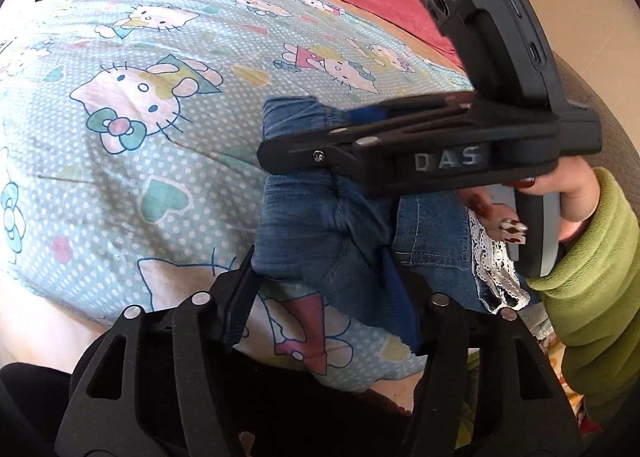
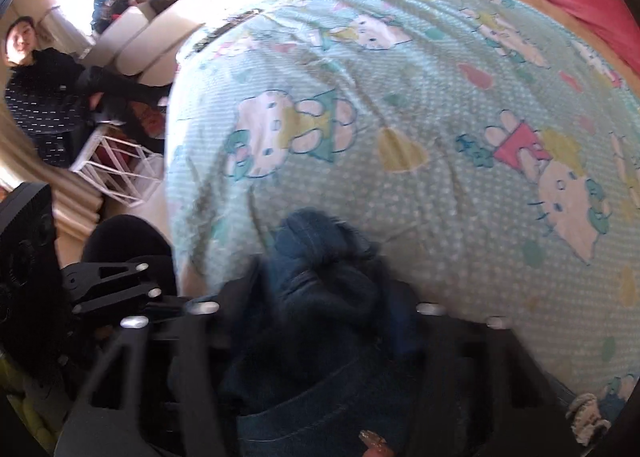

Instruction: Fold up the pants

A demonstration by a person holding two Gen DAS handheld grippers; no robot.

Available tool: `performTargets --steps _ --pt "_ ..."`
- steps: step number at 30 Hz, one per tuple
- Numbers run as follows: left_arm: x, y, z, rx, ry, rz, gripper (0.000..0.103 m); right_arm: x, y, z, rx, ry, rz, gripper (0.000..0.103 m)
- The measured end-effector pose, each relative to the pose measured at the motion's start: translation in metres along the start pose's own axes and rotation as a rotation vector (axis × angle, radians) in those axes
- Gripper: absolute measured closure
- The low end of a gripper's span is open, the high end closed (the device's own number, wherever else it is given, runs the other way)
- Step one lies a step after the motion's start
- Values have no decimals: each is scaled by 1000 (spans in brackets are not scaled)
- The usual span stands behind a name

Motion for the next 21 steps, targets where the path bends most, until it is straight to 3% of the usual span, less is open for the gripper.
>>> performTargets --steps 5,12,21 --pt "3 0 3 4 25 21 41 -1 8 30 -91 -20 -13 72" --pt "-25 4 14 -21 34 -46 28 -7 32 97 -259 -56 -44 74" --pt "-72 5 3 20 132 -98 18 -15 75 170 -395 -5 -49 74"
Point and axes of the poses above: each gripper's, at about its wrist camera, not at the fingertips, and z roughly against the way its jaws point, x to its left, y to its underside, the point moved 3 cm from there along -z, roughly the way its jaws point, and after that the axes turned 13 degrees about z, right-handed, at the moved point
